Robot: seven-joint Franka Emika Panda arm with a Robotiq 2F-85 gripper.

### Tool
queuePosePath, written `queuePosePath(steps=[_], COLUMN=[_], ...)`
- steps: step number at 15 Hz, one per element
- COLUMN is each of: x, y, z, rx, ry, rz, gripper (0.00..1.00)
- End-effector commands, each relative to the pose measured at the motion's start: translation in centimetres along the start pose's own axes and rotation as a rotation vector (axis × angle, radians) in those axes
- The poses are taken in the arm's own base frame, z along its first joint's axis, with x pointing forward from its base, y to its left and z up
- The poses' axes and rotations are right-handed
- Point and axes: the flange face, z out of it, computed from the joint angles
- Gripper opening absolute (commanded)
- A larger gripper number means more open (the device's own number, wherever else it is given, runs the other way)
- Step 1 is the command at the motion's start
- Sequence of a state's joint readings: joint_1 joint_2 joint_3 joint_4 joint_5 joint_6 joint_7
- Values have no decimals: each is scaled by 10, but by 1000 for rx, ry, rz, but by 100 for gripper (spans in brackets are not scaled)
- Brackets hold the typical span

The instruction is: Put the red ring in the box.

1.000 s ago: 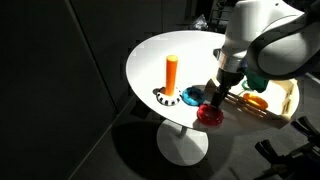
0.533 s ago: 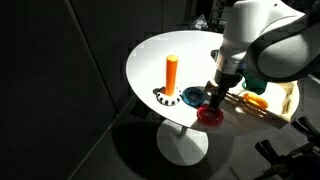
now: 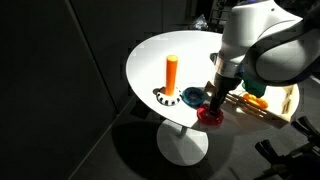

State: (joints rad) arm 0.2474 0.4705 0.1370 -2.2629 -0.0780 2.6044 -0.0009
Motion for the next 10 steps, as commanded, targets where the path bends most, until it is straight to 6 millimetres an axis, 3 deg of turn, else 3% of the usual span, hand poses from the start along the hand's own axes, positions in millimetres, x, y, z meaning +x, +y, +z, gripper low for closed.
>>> queuePosePath(steps=[1,2,6,10], x=[6,6,8,10], y=[0,0,1,3], z=[5,6,5,-11], rx=[-8,-9,-13,-17], ry=[3,1,0,19], rz=[6,6,4,9], gripper=[100,80,47,16])
